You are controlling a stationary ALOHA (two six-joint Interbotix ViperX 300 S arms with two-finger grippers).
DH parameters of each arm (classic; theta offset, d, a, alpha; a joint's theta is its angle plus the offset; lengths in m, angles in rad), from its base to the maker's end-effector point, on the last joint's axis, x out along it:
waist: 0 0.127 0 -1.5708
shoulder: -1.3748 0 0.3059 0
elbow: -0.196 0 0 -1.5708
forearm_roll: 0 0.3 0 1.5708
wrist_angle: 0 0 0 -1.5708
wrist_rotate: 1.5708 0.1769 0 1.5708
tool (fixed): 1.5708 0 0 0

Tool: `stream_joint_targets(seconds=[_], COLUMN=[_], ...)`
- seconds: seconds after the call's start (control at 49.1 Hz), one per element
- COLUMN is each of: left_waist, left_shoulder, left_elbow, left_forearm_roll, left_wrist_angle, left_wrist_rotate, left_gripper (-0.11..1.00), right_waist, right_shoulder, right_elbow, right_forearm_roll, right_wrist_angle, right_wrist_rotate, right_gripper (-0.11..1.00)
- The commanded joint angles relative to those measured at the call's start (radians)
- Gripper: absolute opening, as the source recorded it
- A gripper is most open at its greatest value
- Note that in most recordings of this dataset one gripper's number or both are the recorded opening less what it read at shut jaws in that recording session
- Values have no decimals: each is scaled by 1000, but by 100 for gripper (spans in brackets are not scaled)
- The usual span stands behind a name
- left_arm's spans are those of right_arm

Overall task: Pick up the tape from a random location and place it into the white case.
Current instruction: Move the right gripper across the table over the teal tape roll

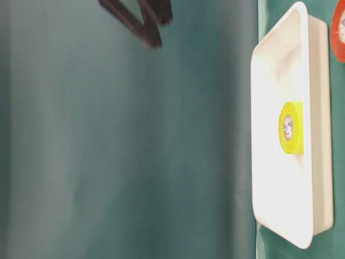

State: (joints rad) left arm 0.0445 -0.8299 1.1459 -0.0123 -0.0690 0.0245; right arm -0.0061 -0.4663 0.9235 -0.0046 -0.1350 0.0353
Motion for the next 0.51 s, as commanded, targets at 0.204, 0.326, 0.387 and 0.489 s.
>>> stream_joint_targets(seconds=[0.204,0.326,0.387,0.489], left_waist=[-2,-2,-2,-2], left_shoulder=[3,3,3,5], left_elbow=[-12,-12,-12,-12], left_forearm_roll=[-2,-2,-3,-2], left_wrist_angle=[-9,-9,-9,-8], left_wrist_rotate=[-2,-2,0,-2], left_gripper=[96,96,96,96], right_waist=[31,37,41,51], right_shoulder=[193,281,325,387], right_elbow=[-190,-281,-327,-408], right_forearm_roll=[-2,-2,-2,-2], right_wrist_angle=[-32,-28,-21,-3], right_wrist_rotate=[2,2,0,-6], right_gripper=[91,91,91,91])
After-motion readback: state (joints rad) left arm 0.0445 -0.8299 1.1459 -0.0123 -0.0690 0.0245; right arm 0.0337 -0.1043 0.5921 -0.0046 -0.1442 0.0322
